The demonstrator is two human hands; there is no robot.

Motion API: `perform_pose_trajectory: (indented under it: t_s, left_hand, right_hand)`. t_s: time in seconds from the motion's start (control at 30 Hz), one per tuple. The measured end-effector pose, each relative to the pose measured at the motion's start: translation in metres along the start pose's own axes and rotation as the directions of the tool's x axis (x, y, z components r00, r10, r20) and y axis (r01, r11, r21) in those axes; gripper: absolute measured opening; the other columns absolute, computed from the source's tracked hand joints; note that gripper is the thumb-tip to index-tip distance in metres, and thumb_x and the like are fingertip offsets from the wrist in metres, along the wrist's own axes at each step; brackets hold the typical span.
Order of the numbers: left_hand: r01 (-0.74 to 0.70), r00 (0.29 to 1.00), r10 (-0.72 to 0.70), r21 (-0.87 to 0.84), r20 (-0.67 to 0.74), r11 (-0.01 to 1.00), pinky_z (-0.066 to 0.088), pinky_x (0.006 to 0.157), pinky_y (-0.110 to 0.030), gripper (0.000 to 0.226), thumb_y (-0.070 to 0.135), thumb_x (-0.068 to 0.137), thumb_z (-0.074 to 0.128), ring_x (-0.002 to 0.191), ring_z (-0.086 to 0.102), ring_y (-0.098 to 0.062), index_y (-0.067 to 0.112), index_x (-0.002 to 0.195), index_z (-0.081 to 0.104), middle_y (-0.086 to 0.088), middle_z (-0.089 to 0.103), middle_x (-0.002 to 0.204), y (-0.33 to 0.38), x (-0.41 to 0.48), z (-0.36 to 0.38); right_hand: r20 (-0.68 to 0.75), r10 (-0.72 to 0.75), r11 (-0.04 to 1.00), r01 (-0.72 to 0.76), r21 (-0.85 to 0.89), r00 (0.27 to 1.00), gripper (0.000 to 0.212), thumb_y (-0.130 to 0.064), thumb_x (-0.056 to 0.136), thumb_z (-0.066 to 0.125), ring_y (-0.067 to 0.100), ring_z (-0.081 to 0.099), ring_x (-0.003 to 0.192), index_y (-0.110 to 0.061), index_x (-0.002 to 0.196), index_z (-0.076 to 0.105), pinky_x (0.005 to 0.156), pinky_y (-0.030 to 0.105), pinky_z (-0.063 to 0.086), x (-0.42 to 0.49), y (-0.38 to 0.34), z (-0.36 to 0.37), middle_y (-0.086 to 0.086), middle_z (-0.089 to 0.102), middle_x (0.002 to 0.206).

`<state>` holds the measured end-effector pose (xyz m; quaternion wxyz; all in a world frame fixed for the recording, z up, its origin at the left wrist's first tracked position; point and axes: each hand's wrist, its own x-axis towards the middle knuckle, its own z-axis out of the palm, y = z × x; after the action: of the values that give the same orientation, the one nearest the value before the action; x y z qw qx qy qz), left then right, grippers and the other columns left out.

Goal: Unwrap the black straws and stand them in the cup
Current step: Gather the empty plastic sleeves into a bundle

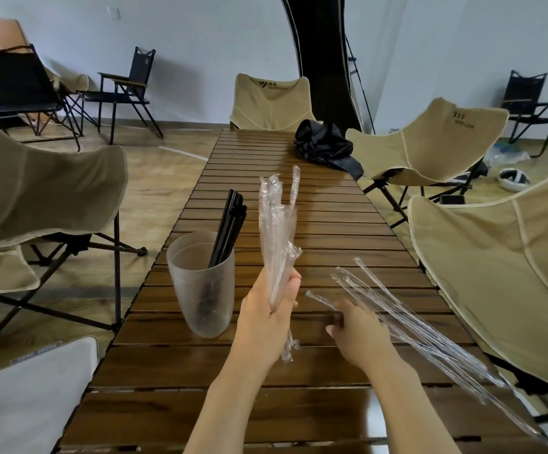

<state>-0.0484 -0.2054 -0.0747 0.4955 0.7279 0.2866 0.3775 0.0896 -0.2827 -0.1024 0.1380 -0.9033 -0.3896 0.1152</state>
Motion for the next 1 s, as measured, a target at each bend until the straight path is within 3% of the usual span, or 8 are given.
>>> perform_pose_trajectory:
  t_s: [0.13, 0.3, 0.43, 0.57, 0.63, 0.7, 0.77, 1.0]
  left_hand:
    - [0.010, 1.000, -0.009, -0.017, 0.013, 1.000, 0.052, 0.065, -0.016, 0.047, 0.049, 0.083, 0.044, 0.074, 0.062, -0.013, 0.016, 0.113, 0.059, 0.002, 0.059, 0.080, 0.002, -0.001, 0.000]
    - [0.000, 0.999, 0.001, -0.007, 0.032, 1.000, 0.050, 0.054, -0.019, 0.037, 0.053, 0.080, 0.041, 0.066, 0.059, -0.020, 0.026, 0.097, 0.061, -0.010, 0.061, 0.073, 0.003, -0.002, 0.000]
    - [0.015, 0.999, -0.015, 0.003, 0.034, 1.000, 0.048, 0.053, -0.009, 0.045, 0.054, 0.078, 0.041, 0.070, 0.060, -0.013, 0.021, 0.100, 0.062, -0.011, 0.061, 0.074, 0.001, -0.001, 0.000]
    - [0.011, 0.999, -0.011, 0.015, 0.034, 1.000, 0.051, 0.056, -0.017, 0.041, 0.054, 0.079, 0.041, 0.069, 0.060, -0.017, 0.025, 0.098, 0.062, -0.013, 0.062, 0.073, -0.001, 0.000, 0.000]
    - [0.014, 0.999, -0.014, 0.010, 0.043, 1.000, 0.052, 0.057, -0.021, 0.039, 0.054, 0.080, 0.042, 0.067, 0.060, -0.019, 0.025, 0.098, 0.063, -0.014, 0.063, 0.073, -0.002, 0.000, 0.000]
    - [0.021, 0.998, -0.021, 0.001, 0.051, 1.000, 0.053, 0.058, -0.025, 0.039, 0.054, 0.080, 0.044, 0.066, 0.061, -0.021, 0.026, 0.099, 0.063, -0.011, 0.063, 0.072, -0.003, 0.000, 0.000]
    - [0.030, 0.998, -0.030, -0.007, 0.059, 1.000, 0.053, 0.059, -0.028, 0.041, 0.056, 0.079, 0.044, 0.066, 0.061, -0.021, 0.025, 0.100, 0.064, -0.009, 0.063, 0.072, -0.004, 0.000, 0.001]
    - [0.040, 0.997, -0.039, -0.010, 0.067, 0.999, 0.053, 0.062, -0.023, 0.045, 0.054, 0.081, 0.049, 0.072, 0.063, -0.012, 0.022, 0.110, 0.061, -0.003, 0.065, 0.077, -0.007, 0.001, 0.003]
  right_hand:
    - [-0.002, 0.016, 0.999, -0.016, -0.040, 1.000, 0.044, -0.022, 0.092, 0.059, 0.021, 0.044, 0.126, -0.024, 0.134, 0.046, 0.105, 0.041, 0.031, -0.001, 0.000, 0.001, -0.002, 0.050, 0.132]
    - [-0.069, 0.020, 0.999, -0.022, -0.025, 0.997, 0.043, -0.008, 0.089, 0.057, 0.021, 0.047, 0.121, -0.024, 0.129, 0.050, 0.105, 0.042, 0.030, 0.000, 0.003, 0.003, -0.001, 0.051, 0.127]
    - [-0.083, 0.039, 0.999, -0.040, -0.007, 0.996, 0.026, -0.005, 0.090, 0.054, 0.019, 0.054, 0.107, -0.025, 0.106, 0.058, 0.100, 0.036, 0.029, 0.000, 0.003, 0.003, -0.006, 0.059, 0.101]
    - [-0.074, 0.042, 0.999, -0.042, 0.001, 0.996, 0.022, -0.004, 0.088, 0.054, 0.018, 0.057, 0.096, -0.025, 0.087, 0.060, 0.099, 0.036, 0.031, 0.000, 0.000, 0.000, -0.005, 0.061, 0.088]
    - [-0.066, 0.031, 0.990, -0.021, 0.141, 0.997, 0.019, -0.010, 0.088, 0.060, 0.017, 0.058, 0.089, -0.027, 0.080, 0.061, 0.095, 0.036, 0.040, 0.001, -0.004, -0.006, -0.005, 0.062, 0.083]
    - [-0.057, 0.007, 0.912, 0.017, 0.410, 0.998, 0.018, -0.011, 0.086, 0.065, 0.017, 0.059, 0.081, -0.025, 0.075, 0.063, 0.075, 0.031, 0.048, 0.001, -0.010, -0.016, -0.005, 0.063, 0.079]
    - [-0.100, -0.037, 0.798, 0.089, 0.596, 0.994, 0.015, -0.010, 0.085, 0.066, 0.013, 0.058, 0.073, -0.022, 0.077, 0.066, 0.062, 0.022, 0.042, 0.000, -0.016, -0.026, -0.004, 0.063, 0.076]
    - [-0.270, -0.125, 0.511, 0.295, 0.807, 0.955, 0.010, -0.011, 0.085, 0.067, -0.008, 0.057, 0.059, -0.020, 0.083, 0.069, 0.057, 0.006, 0.045, -0.010, -0.030, -0.049, -0.013, 0.066, 0.069]
